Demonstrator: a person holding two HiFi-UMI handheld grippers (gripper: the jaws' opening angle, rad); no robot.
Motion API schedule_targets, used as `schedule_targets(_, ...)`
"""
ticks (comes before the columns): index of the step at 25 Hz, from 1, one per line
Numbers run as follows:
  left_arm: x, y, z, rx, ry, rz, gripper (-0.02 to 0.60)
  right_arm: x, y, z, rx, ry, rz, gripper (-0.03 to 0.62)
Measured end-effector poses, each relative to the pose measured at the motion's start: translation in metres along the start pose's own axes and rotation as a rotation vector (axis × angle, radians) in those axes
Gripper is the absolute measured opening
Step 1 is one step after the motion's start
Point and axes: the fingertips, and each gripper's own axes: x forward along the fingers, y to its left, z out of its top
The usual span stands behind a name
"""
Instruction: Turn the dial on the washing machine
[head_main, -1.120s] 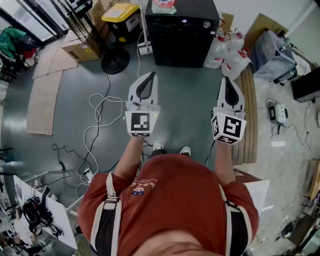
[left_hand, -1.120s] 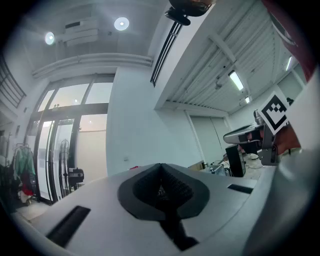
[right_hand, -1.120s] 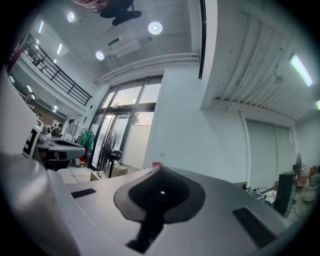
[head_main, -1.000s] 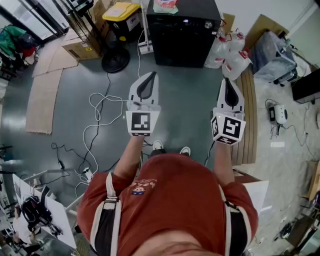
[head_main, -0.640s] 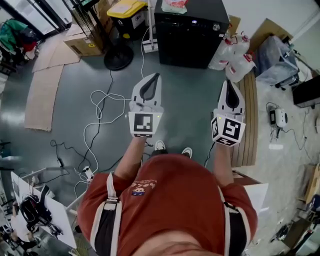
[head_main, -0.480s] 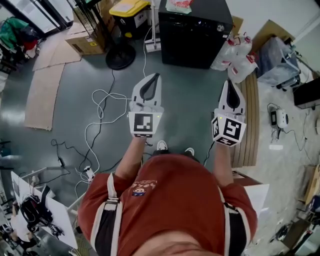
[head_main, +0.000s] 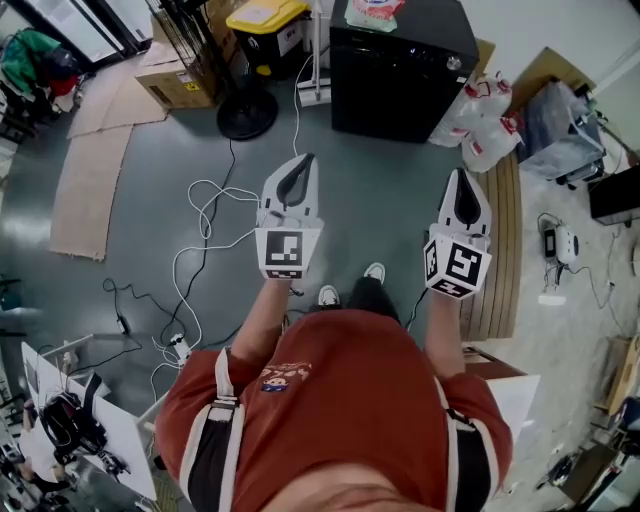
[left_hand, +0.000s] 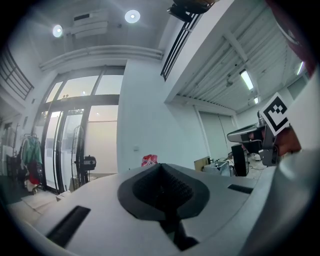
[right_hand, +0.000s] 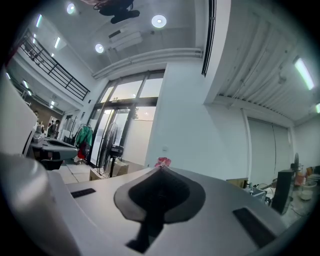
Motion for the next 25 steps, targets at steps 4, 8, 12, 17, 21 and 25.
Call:
schedule_targets(4,0.021,0.001,-0.002,0.012,0.004,0.0,0.011,0.023,-0.011,-0.005,0.027,-0.008,-0.007,0.009)
schedule_targets(8,0.05,0.002,-0.002,0.03,0.007,0.0,0.011,0.051,-0.019,-0.009,0.039,-0.011,0.0,0.009)
schedule_targets(12,0.09,-0.003,0.002,0.033,-0.002,0.009,0.011,0.084,-0.041,-0.012,0.037,-0.014,0.01,0.009)
schedule_targets(17,0.143,-0.015,0.005,0.033,-0.009,0.011,0.011,0.129,-0.076,-0.018,0.047,-0.016,0.014,0.009)
schedule_targets(21,0.188,-0.024,0.005,0.04,0.001,0.028,0.011,0.169,-0.104,-0.026,0.055,-0.01,0.031,0.009)
schedule_targets(25,0.227,-0.032,0.007,0.043,-0.001,0.046,0.011,0.206,-0.128,-0.036,0.067,-0.003,0.056,0.009)
